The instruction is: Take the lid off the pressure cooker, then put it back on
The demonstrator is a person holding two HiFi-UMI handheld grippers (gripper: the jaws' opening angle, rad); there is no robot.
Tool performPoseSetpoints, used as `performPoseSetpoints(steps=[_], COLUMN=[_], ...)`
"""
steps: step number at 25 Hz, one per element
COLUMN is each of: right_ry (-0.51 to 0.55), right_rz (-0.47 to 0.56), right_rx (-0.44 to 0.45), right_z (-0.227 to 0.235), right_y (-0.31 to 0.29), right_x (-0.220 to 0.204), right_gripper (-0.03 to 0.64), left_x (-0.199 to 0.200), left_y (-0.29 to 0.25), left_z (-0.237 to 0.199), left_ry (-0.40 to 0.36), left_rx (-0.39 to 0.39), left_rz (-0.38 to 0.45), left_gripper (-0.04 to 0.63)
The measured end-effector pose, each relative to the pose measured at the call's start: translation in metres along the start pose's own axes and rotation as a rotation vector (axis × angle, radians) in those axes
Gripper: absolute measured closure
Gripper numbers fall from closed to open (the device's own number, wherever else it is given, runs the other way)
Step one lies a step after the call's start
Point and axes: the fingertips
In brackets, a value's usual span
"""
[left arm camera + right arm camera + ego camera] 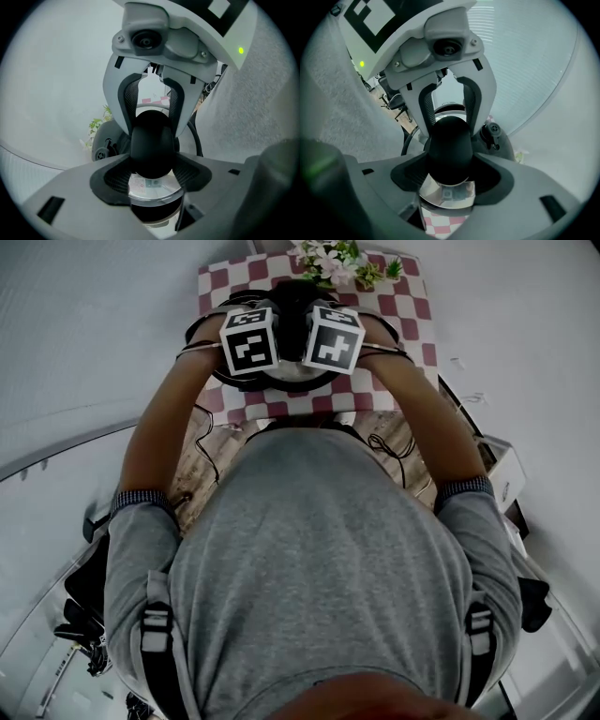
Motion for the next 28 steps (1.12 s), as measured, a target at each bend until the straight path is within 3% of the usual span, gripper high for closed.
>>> performPoseSetpoints(steps=[13,28], right_ry=[-0.171,-0.384], right_rz=[0.052,0.113], right_rx=[-0.002,-0.067], right_z=[0.008,0.03], right_y=[-0.054,-0.08], right_x=[0.061,0.088], right_gripper=[0.324,0.324], left_x=[-0.081,-0.12], left_y=[0.004,-0.003], left_z=[0.0,-0.016], left_ry=[-0.109,-0.291], left_rx=[-0.107,-0.208], left_rz=[0.011,0.055], left_gripper=[0.299,0.299])
Point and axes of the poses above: the fingertips, and each gripper's own axes: y backward along the fingers, z to its right, x out of its top, and after that the axes turned 13 degrees about x, right-handed
